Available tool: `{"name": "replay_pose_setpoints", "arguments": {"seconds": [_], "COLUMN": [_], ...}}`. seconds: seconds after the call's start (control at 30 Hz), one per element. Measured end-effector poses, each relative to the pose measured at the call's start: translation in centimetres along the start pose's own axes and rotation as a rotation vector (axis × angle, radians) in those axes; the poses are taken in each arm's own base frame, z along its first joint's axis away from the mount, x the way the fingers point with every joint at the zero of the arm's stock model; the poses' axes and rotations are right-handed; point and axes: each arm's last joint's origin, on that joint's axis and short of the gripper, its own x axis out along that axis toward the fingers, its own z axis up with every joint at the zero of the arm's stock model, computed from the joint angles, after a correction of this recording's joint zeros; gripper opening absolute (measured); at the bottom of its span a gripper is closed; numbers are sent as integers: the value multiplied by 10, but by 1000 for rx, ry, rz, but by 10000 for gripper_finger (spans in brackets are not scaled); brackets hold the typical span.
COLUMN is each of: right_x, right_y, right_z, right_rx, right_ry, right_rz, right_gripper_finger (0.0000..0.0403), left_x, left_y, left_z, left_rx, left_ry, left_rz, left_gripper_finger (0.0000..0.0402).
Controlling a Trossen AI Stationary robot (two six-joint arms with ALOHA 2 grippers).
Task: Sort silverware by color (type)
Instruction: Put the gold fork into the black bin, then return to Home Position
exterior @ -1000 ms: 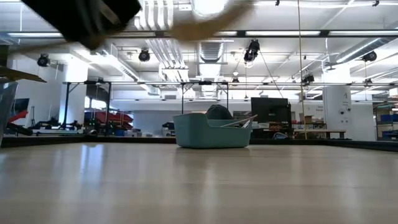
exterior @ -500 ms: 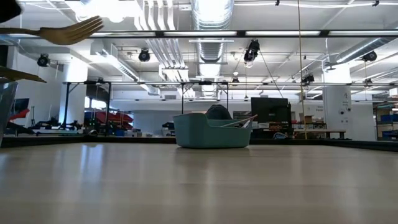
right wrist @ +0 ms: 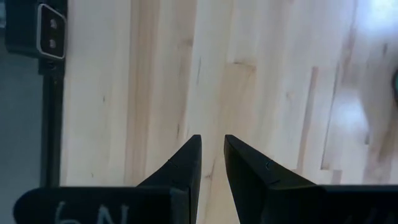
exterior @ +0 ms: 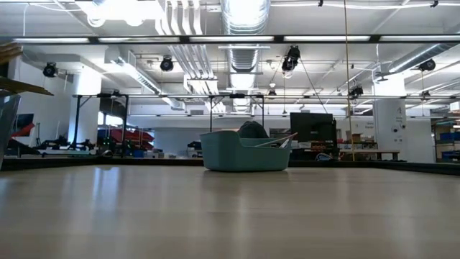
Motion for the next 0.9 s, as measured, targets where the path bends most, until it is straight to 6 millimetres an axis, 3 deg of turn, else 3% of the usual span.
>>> {"name": "replay_pose_setpoints", "arguments": {"seconds": [0.27, 0.5, 0.73, 0.9], "right_x": [2, 5, 6, 6], "right_y": [-5, -14, -19, -20], "right_z": [3, 8, 10, 10], "right_rx": [23, 47, 53, -10], "right_ry": [-11, -12, -11, -5], "right_rz": [-25, -30, -32, -24], "right_gripper_finger": [61, 61, 61, 61], "left_x": [0, 1, 1, 1], "left_y": [-2, -2, -4, -10], "left_z": [-15, -18, -17, -16], "left_rx": [-76, -173, -185, -217], "left_ry": [25, 184, 176, 147], "left_rz": [2, 24, 5, -55], "left_gripper_finger": [10, 38, 79, 84]}}
